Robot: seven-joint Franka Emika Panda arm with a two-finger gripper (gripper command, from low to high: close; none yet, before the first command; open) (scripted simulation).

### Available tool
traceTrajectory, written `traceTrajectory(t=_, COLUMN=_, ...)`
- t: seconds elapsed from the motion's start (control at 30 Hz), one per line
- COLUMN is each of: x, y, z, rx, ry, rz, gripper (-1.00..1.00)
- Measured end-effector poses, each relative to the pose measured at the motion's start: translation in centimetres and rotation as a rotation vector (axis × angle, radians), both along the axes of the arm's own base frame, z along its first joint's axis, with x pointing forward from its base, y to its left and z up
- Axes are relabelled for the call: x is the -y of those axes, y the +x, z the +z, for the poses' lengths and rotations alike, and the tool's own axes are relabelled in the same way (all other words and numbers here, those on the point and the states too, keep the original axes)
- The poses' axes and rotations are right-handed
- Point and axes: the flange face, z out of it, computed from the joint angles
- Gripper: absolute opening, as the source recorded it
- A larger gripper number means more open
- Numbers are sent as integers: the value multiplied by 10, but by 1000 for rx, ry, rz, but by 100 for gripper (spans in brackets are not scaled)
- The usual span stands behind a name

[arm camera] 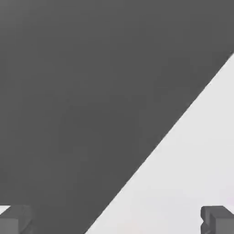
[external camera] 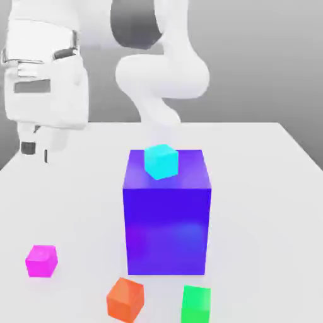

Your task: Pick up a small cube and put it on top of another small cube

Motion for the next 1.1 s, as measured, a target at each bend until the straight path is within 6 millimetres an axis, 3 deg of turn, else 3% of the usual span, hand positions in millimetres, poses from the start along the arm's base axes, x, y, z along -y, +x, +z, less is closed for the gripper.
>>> traceTrajectory(t=0.17, x=53, y=-39, z=-99, rx=-121, ry=93, rz=-315, gripper=0)
traceTrajectory(t=0.3, x=69, y=-74, z=-172, rx=-216, ry=151, rz=-522, gripper=0)
traceTrajectory(t=0.47, x=72, y=-82, z=-235, rx=-236, ry=159, rz=-565, gripper=0)
traceTrajectory(t=0.5, x=72, y=-82, z=-245, rx=-236, ry=160, rz=-566, gripper=-100)
traceTrajectory(t=0.73, x=72, y=-83, z=-246, rx=-235, ry=160, rz=-567, gripper=-100)
traceTrajectory(t=0.9, x=72, y=-82, z=-196, rx=-235, ry=160, rz=-567, gripper=-100)
traceTrajectory(t=0.97, x=58, y=-71, z=-184, rx=-241, ry=149, rz=-473, gripper=-100)
traceTrajectory(t=1.1, x=10, y=-36, z=-174, rx=-258, ry=113, rz=-171, gripper=-100)
